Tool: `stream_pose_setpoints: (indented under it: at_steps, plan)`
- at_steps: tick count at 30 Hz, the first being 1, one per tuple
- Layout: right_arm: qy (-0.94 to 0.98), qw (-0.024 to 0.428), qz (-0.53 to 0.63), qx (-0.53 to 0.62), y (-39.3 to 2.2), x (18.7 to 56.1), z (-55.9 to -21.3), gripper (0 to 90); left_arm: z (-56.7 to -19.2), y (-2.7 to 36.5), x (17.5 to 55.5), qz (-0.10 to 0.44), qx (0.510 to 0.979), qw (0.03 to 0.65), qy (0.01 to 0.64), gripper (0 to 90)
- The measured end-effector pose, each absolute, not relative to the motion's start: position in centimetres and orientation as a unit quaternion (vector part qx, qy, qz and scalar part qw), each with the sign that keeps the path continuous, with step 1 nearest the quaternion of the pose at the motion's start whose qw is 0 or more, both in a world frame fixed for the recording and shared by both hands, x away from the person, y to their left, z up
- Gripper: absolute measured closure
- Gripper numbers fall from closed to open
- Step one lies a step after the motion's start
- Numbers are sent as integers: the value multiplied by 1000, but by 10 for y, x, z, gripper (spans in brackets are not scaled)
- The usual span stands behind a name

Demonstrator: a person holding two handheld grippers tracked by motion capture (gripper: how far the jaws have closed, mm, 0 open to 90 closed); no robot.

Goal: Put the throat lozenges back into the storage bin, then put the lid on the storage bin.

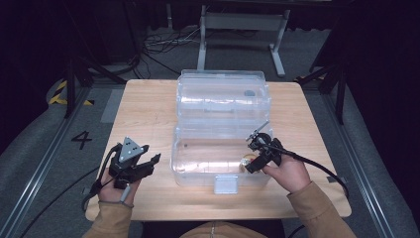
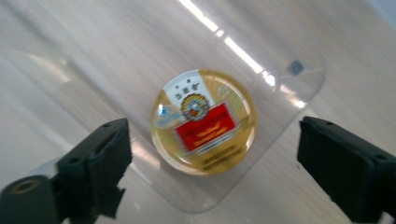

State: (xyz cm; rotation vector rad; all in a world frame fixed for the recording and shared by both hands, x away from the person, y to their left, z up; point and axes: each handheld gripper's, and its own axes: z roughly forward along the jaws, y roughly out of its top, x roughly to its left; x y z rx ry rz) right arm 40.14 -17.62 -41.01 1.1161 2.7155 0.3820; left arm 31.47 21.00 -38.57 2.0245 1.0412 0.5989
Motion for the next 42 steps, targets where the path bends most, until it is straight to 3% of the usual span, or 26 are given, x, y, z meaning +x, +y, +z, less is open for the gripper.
stream_pose_setpoints:
  at_steps: [18, 25, 42]
  plan:
    - [897, 99, 233, 364, -200, 387, -379, 188, -385, 196, 327, 213, 803, 401, 386, 510]
    - [880, 95, 315, 342, -219, 381, -361, 430, -385, 195, 330, 197, 801, 417, 381, 515]
    - [850, 124, 415, 301, -253, 385, -327, 524, -387, 185, 333, 158, 820, 421, 353, 579]
